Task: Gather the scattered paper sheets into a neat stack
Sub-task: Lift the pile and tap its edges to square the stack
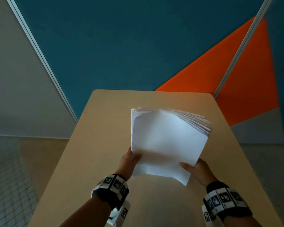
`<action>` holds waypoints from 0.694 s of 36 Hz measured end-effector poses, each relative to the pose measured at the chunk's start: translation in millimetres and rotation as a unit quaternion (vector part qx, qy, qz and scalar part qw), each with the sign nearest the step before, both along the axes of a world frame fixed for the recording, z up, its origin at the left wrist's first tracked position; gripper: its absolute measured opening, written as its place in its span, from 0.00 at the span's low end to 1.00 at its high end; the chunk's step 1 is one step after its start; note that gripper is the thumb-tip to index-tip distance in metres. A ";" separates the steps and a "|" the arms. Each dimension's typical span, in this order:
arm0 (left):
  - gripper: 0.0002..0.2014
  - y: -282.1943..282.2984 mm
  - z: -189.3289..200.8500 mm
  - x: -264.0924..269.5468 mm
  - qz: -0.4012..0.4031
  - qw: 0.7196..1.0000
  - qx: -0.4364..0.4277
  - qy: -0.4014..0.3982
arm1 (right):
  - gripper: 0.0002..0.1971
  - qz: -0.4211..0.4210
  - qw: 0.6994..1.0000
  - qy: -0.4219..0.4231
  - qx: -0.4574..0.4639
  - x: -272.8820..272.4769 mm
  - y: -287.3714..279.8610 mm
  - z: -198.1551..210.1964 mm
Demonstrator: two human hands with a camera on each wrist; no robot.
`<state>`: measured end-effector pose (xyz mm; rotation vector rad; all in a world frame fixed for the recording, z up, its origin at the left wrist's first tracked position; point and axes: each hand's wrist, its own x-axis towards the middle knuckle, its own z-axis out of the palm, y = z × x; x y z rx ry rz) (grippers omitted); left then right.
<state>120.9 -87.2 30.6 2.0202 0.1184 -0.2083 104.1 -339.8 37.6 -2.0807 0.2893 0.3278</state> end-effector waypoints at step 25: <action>0.19 5.0 -29.1 48.8 0.010 0.973 0.130 0.192 | 0.27 -0.007 0.986 0.089 -0.143 69.3 24.2 -38.0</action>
